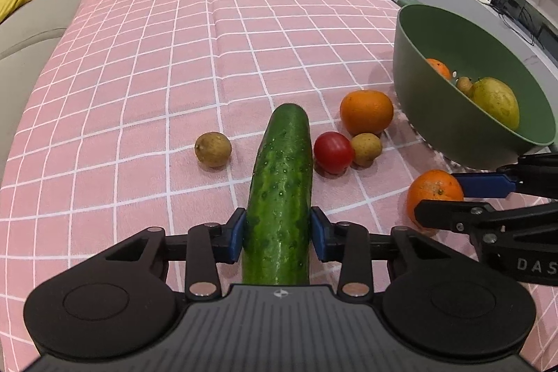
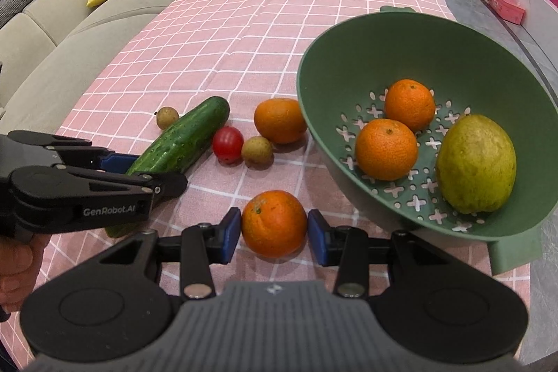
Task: Organize fruits
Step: 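Grasp an orange with the right tool while the left tool grasps the cucumber, then carry the orange and cucumber into the green colander and open both tools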
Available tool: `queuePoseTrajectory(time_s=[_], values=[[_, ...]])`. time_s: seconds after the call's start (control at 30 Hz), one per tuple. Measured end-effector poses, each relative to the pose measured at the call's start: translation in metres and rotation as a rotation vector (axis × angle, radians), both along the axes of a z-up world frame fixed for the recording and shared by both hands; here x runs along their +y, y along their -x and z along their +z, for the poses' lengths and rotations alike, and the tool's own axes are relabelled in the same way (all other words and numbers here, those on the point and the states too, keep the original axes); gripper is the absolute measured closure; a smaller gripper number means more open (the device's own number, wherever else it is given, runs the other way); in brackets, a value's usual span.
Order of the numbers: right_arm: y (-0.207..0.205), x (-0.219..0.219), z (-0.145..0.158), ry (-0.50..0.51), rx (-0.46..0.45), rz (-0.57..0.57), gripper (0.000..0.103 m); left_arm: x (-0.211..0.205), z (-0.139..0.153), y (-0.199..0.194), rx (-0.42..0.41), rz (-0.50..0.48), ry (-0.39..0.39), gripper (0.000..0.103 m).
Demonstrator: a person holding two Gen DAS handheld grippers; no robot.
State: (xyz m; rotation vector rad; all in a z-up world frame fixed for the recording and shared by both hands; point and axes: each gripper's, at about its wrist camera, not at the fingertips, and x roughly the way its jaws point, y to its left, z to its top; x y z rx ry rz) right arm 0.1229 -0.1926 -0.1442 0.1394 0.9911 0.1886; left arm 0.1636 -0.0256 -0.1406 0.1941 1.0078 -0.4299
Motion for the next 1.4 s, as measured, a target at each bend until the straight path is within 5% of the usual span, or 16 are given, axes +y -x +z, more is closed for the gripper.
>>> queuePoseTrajectory(time_s=[0.47,0.8,1.4], values=[[0.003,-0.003,0.006,-0.015,-0.013,0.002,0.065,0.012,0.024,0.022,-0.033,0.042,0.115,0.06],[0.02,-0.008,0.043,-0.061,-0.081,0.028,0.065,0.004,0.066,0.044,-0.1,0.041,0.132,0.06],[0.023,-0.083,0.103,-0.051,-0.195,-0.07,0.065,-0.081,0.103,0.039,-0.175,-0.091,0.136,0.06]])
